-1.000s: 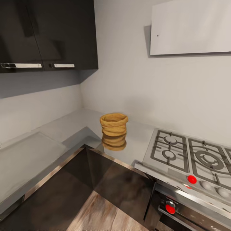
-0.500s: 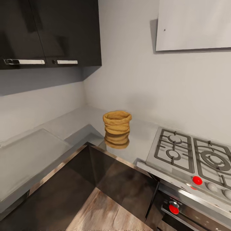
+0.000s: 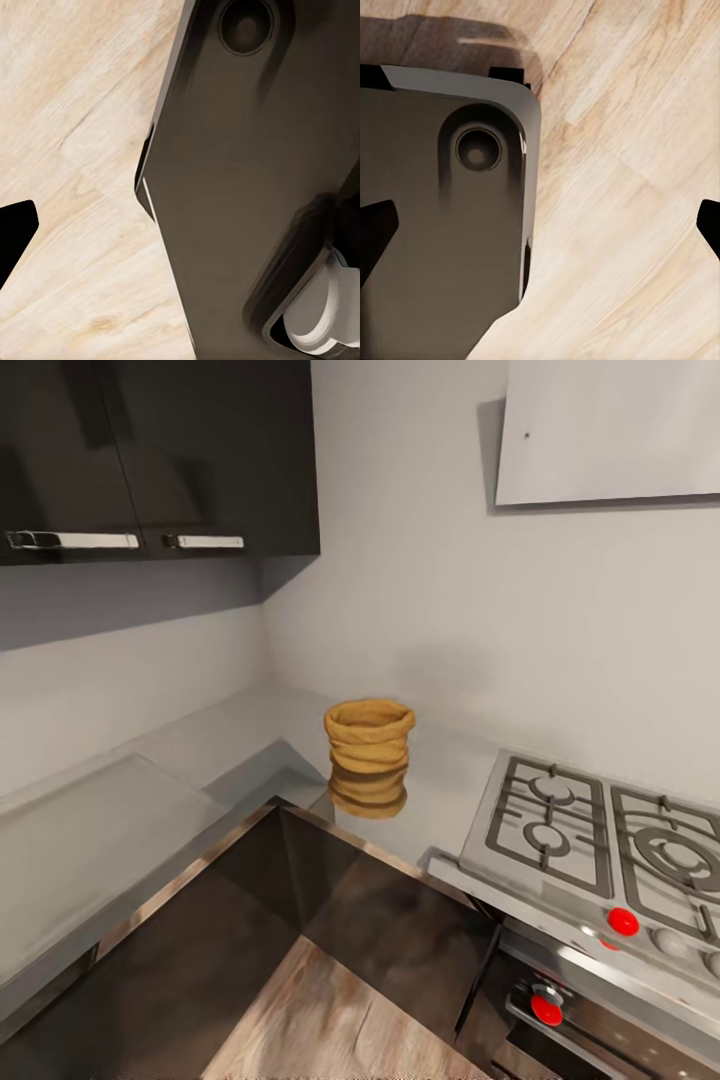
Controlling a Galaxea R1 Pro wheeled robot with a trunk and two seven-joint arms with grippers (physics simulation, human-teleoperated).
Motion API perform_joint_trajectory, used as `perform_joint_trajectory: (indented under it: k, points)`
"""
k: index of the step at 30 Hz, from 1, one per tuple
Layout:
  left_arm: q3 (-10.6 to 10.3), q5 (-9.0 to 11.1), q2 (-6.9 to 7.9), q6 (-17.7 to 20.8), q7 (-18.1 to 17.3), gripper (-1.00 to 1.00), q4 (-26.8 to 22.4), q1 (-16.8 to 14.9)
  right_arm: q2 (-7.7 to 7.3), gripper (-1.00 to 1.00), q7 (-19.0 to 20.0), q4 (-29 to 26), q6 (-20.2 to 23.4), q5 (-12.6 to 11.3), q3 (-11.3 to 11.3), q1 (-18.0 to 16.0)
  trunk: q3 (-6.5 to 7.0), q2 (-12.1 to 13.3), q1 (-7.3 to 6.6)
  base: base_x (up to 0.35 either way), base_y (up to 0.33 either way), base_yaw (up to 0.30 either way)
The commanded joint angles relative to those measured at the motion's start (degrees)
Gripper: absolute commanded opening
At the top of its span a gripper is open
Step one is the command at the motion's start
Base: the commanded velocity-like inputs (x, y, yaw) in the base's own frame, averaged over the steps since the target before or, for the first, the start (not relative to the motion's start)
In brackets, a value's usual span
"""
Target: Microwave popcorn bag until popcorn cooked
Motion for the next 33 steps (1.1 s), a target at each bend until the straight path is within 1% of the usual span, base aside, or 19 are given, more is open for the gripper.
perform_joint_trajectory:
  k: [1, 33]
  points:
    - [0.1, 0.2, -0.02, -0.1, 0.1, 1.0, 0.0, 0.0, -0.03, 1.0, 0.1, 0.2, -0.3, 0.5, -0.5, -0.1, -0.15, 0.0, 0.0, 0.0, 0.0, 0.0]
    - [0.1, 0.2, -0.02, -0.1, 0.1, 1.0, 0.0, 0.0, -0.08, 1.0, 0.1, 0.2, -0.3, 0.5, -0.5, -0.1, -3.13, 0.0, 0.0, 0.0, 0.0, 0.0]
